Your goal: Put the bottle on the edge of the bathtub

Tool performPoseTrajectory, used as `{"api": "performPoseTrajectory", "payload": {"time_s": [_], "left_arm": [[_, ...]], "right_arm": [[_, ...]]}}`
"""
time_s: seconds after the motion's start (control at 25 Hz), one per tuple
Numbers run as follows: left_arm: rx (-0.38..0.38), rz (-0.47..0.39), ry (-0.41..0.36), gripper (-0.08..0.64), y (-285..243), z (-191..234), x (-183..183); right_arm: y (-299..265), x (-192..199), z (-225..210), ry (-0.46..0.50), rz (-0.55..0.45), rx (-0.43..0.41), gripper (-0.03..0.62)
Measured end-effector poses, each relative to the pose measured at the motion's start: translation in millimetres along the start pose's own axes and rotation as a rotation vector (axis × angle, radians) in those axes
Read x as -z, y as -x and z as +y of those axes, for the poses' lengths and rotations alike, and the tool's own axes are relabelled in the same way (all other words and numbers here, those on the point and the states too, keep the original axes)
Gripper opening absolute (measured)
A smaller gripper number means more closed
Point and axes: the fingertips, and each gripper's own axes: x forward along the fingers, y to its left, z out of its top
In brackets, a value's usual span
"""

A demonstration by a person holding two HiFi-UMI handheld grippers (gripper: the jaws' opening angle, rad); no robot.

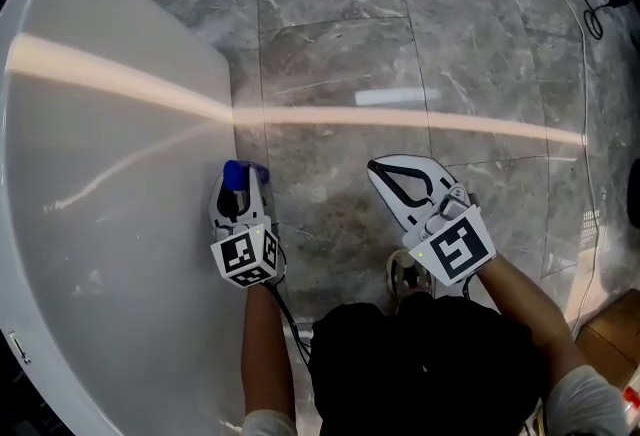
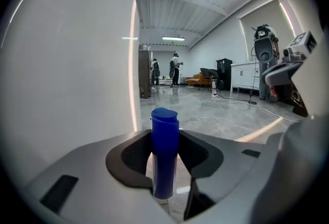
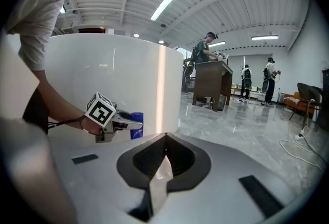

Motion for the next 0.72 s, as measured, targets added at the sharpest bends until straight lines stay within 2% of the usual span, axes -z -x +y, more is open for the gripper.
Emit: {"api": "performPoseTrajectory", "payload": {"time_s": [0.36, 0.56, 0.72], "left_arm": [[-0.019, 0.008, -0.031, 0.161, -19.7, 10.5, 18.8], [-0.022, 0.032, -0.02, 0.161, -27.7, 13.5, 34.4], [-0.018, 0.014, -0.023, 0.161, -29.7, 12.6, 39.4]], "right_arm": [[17.7, 10.5, 0.5, 0.0, 0.021, 0.017, 0.005], [13.9, 14.7, 2.6, -0.016, 0.026, 0.01, 0.005], [10.7, 17.8, 10.7, -0.014, 0.038, -0.005, 0.005]]}}
